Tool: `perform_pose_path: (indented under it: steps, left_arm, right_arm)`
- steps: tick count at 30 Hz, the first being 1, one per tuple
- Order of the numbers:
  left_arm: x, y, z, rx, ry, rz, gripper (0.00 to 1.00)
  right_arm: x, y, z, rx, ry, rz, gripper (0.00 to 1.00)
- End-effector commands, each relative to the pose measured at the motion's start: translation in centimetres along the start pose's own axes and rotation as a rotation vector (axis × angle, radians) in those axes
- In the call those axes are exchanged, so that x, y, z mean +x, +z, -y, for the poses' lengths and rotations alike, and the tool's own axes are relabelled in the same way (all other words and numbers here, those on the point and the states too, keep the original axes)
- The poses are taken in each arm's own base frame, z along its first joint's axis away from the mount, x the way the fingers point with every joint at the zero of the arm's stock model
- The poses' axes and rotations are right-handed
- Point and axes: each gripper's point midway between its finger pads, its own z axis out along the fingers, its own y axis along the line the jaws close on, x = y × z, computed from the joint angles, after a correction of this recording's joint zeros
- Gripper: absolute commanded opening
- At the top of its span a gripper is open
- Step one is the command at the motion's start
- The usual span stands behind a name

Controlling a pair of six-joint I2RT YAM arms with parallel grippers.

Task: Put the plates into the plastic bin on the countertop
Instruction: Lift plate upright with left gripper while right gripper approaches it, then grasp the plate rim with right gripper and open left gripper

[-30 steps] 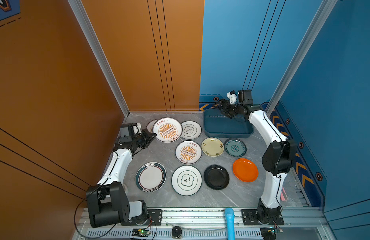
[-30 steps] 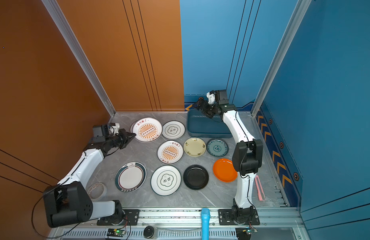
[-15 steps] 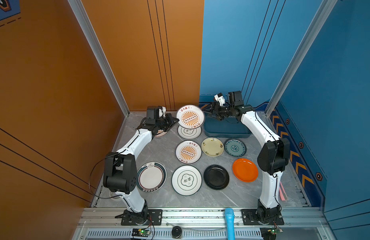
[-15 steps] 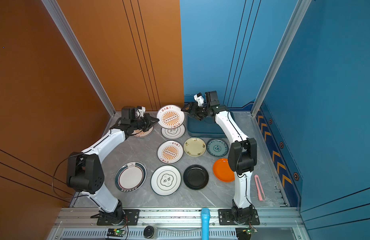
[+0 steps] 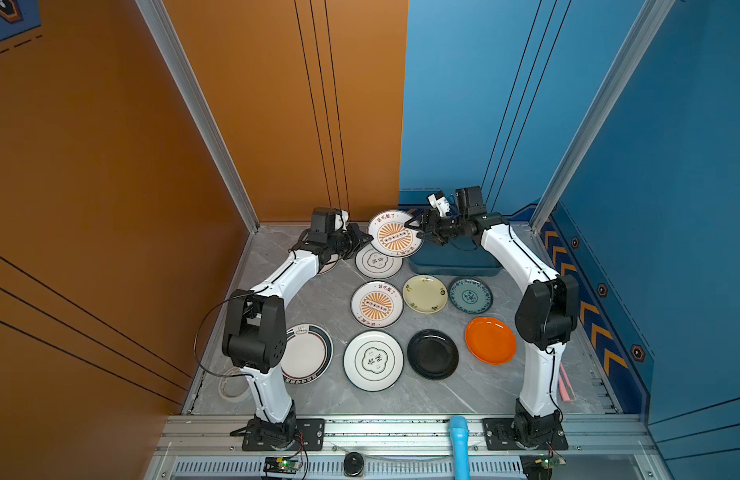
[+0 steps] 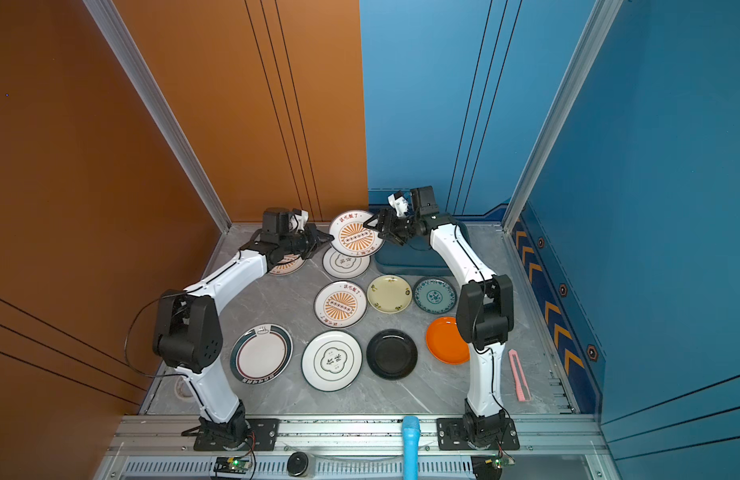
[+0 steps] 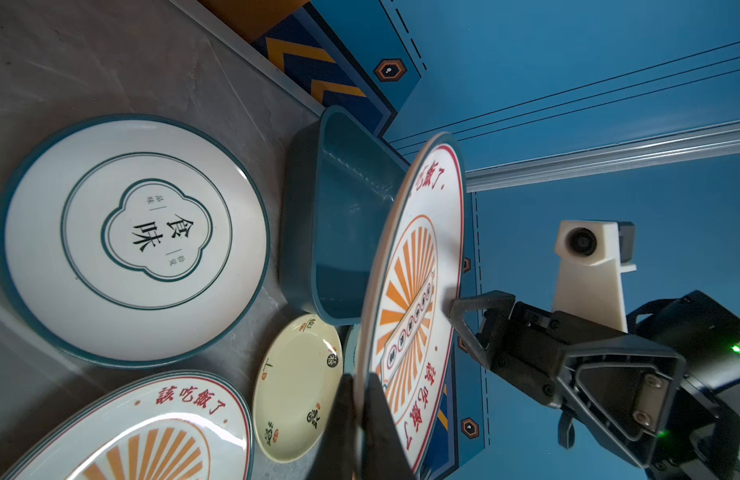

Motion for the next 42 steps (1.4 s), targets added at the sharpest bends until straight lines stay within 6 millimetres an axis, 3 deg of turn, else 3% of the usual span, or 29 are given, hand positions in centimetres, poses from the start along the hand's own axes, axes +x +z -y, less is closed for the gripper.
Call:
perform_pose_path:
  steps: [1,6,10,14,23,28,31,42]
  left_arm:
    - [-0.9,-0.3,3.1,0.083,0.052,0.021,0.0]
    - [-0.7,0.0,2.6,0.077,0.049,0.008,0.0]
    - [-0.9,0.3,2.7,0.087,0.045,0.001,0.0]
    - [-1.0,0.6,3.3,0.1,0.049,-0.004,0.0]
    - [-1.3,1.5,3.7,0.122,0.043,-0.021,0.0]
    - [-1.2,2.2,4.2,0.135,0.043,-0.036,0.0]
    - [-1.0,2.5,4.3,0.136,0.043,-0.041,0.0]
    - [0.3,4.4,4.1,0.13,0.04,-0.08,0.0]
  right_arm:
    - [-1.5,-2.1,-0.1,0.038,-0.023,0.067,0.83]
    - [-3.1,-4.2,1.0,0.097,-0.014,0.142,0.83]
    - [-3.3,-4.8,2.7,0.129,0.017,0.15,0.83]
    - [-2.7,-4.2,3.5,0.126,0.031,0.119,0.81]
    - [-1.4,-1.9,3.2,0.068,0.031,0.046,0.71]
    - [-0.9,-1.2,3.1,0.05,0.039,0.022,0.61]
    - [-0.5,-0.2,4.5,0.057,0.063,0.002,0.56]
    - [-1.3,0.0,4.2,0.019,0.079,0.02,0.28]
